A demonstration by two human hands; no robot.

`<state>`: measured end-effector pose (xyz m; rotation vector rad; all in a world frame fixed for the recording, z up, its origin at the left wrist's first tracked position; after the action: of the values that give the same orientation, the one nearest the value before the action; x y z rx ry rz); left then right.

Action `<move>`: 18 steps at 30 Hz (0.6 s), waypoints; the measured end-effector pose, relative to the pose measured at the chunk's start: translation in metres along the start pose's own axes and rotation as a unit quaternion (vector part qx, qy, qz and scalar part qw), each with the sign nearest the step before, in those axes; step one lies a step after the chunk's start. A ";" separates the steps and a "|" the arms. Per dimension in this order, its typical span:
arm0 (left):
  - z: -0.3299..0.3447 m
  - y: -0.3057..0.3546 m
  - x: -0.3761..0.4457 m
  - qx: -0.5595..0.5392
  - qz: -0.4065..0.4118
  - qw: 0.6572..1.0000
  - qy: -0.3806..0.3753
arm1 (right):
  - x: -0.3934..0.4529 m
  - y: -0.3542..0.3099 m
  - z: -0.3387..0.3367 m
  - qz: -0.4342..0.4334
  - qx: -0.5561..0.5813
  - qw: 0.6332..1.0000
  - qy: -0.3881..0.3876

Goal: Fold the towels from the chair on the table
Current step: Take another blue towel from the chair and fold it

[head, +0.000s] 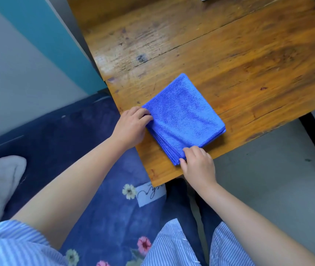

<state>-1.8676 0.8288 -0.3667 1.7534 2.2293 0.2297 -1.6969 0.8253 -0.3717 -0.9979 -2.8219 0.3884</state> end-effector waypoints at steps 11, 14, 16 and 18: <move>0.011 -0.014 0.001 -0.025 -0.044 0.998 -0.038 | 0.003 -0.025 -0.001 -0.108 -0.027 0.993 0.043; 0.010 -0.016 -0.001 -0.035 -0.055 0.997 -0.037 | 0.001 -0.028 0.010 -0.099 -0.032 0.994 -0.016; 0.009 -0.016 -0.006 -0.056 -0.092 0.994 -0.007 | 0.000 -0.026 0.010 -0.096 -0.028 0.995 -0.026; 0.009 -0.018 -0.013 -0.093 -0.169 0.981 0.023 | -0.003 -0.017 0.003 -0.100 -0.004 0.995 -0.005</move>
<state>-1.8790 0.8110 -0.3790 1.2642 2.4042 0.3901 -1.7056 0.8098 -0.3696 -0.7061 -2.8989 0.3601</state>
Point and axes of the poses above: each hand's wrist, its own x-axis towards the middle knuckle, its own z-axis out of the palm, y = z × x, the point moved 7 cm from there along x, towards the middle knuckle, and after that the axes turned 14 degrees about -z, right-handed, at the moved point
